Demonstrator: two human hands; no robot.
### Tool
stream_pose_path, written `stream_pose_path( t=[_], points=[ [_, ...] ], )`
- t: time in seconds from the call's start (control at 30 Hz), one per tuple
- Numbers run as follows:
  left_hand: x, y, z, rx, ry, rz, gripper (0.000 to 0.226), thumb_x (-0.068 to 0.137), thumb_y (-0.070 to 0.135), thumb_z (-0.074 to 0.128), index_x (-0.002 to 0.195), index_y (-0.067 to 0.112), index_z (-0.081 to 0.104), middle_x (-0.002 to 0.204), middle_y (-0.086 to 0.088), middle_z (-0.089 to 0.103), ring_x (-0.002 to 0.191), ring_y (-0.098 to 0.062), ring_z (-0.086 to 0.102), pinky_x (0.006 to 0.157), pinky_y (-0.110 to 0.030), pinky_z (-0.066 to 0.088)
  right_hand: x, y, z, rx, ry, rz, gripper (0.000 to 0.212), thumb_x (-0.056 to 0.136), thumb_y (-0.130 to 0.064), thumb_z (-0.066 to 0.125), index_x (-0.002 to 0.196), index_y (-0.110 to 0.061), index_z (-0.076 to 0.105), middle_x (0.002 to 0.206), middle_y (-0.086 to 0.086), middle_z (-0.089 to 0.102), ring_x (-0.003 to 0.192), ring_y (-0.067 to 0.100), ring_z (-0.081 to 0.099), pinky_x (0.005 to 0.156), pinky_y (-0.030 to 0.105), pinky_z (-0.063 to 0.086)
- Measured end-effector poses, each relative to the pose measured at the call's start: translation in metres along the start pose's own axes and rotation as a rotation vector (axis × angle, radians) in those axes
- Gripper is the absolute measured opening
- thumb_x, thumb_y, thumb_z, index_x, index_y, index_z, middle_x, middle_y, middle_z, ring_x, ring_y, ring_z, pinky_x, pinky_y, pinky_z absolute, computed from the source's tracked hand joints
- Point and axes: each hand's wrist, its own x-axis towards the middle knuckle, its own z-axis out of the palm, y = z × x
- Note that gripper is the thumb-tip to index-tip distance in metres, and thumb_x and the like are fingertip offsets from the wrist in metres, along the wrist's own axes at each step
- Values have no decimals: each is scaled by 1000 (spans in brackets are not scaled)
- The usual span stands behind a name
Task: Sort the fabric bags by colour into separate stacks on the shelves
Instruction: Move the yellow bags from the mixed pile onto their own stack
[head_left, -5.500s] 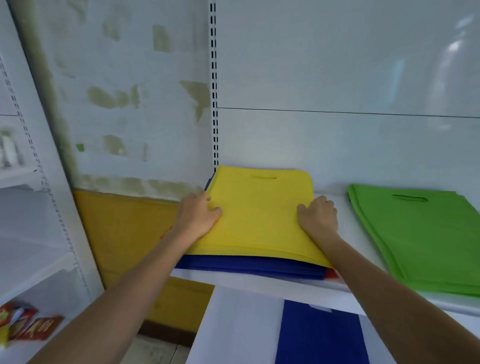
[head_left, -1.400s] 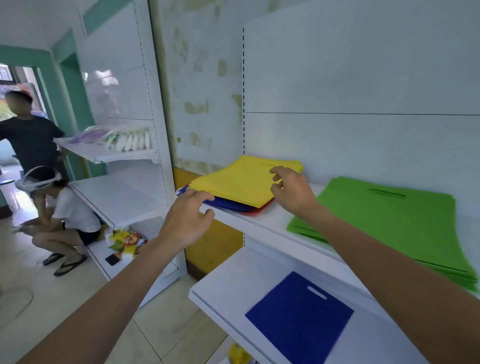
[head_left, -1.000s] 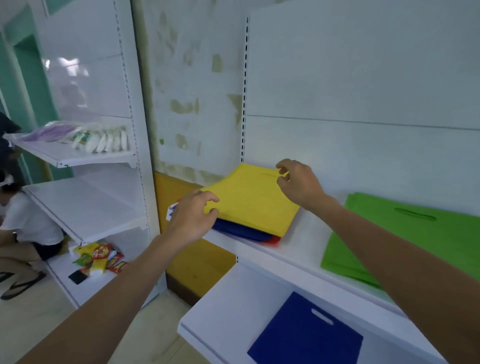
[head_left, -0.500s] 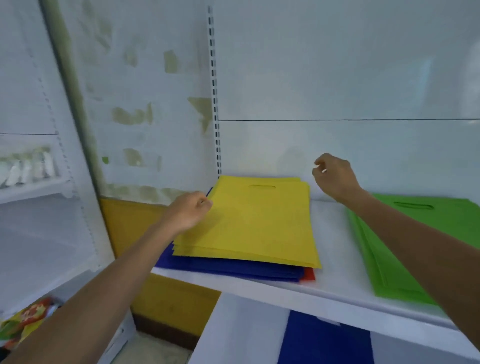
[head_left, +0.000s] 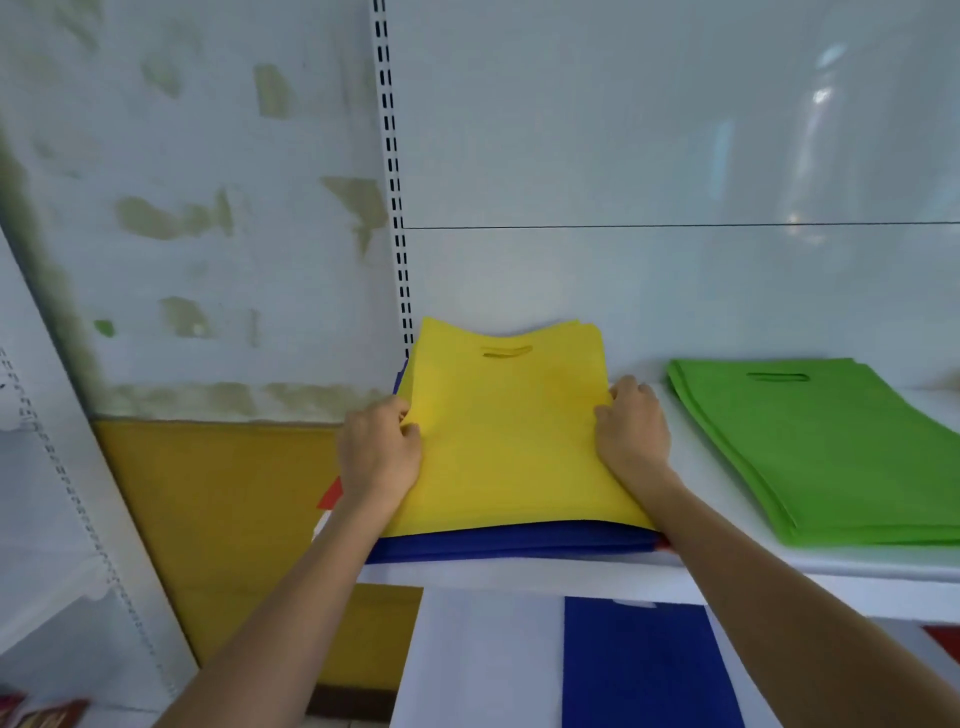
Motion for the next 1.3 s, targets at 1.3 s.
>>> stream_pose_path(
  t=[1.3],
  points=[
    [-229, 470, 149, -517, -656, 798, 43, 93, 25, 51, 132, 7, 49, 134, -11, 50, 124, -24, 46, 101, -28, 32, -114, 392, -449, -352, 465, 348, 38, 86, -1, 48, 122, -3, 60, 126, 18, 55, 116, 33, 49, 95, 31, 36]
  ],
)
